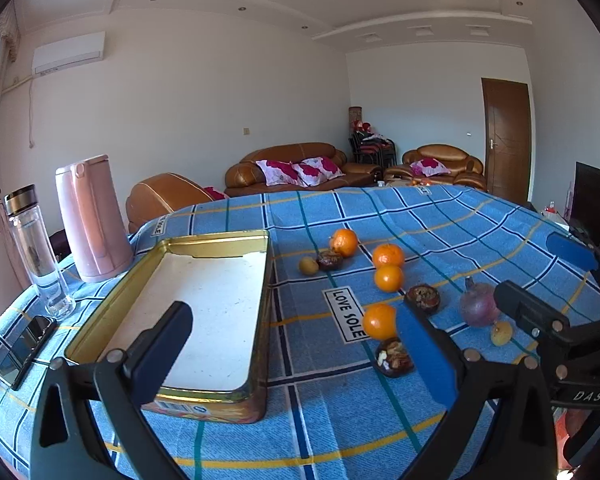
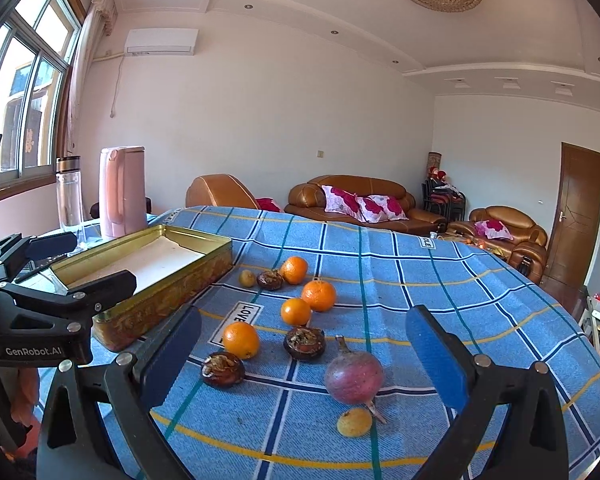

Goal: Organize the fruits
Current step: 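Move both tools toward the fruits on the checked cloth, then grasp the yellow pear with the right tool while the left tool grasps a mangosteen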

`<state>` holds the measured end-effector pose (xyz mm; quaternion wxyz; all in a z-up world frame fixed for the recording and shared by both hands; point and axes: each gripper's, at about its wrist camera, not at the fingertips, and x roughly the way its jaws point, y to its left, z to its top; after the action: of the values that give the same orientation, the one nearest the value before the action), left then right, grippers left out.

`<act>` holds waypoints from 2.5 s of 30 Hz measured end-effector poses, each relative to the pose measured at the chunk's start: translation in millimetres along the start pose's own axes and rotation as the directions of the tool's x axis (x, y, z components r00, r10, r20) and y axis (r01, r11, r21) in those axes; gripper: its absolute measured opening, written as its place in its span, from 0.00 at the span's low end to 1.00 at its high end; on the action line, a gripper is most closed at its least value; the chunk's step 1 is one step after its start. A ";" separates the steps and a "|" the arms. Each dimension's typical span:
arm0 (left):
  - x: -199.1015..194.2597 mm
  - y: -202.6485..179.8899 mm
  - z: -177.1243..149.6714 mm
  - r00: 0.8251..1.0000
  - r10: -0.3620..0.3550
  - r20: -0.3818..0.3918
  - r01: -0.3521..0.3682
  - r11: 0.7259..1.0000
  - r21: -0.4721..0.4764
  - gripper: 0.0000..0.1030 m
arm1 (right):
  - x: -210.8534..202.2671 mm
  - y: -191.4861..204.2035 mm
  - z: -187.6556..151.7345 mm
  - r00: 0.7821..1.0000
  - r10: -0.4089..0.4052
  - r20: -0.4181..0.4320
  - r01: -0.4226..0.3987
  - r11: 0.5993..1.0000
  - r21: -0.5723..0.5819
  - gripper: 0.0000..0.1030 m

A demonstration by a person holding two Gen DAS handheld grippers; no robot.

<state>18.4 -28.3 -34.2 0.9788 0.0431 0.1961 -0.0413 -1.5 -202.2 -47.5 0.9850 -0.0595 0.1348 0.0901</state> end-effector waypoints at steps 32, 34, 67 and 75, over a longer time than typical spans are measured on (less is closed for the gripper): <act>93.6 -59.0 -17.2 0.883 -0.260 -0.390 0.289 0.957 0.015 0.58 | 56.1 -38.4 -59.4 0.930 0.005 -0.367 0.010 0.999 0.041 0.35; 95.5 -58.3 -18.1 0.876 -0.267 -0.402 0.294 0.956 0.005 0.56 | 56.2 -38.5 -59.6 0.930 0.011 -0.368 0.005 0.999 0.043 0.34; 58.5 -44.9 -13.0 0.944 -0.287 -0.160 0.292 0.956 0.010 0.40 | 34.6 -33.9 -56.8 0.980 0.087 -0.181 -0.079 0.996 0.050 0.28; 50.5 -40.0 -11.9 0.953 -0.286 -0.095 0.287 0.958 0.000 0.40 | 31.0 -29.5 -55.2 0.983 0.099 -0.153 -0.094 0.995 0.043 0.28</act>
<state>56.4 -70.1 -67.4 0.9517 0.0228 0.2461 -0.1821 19.5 -233.8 -106.1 0.9669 -0.0419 0.2154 0.1304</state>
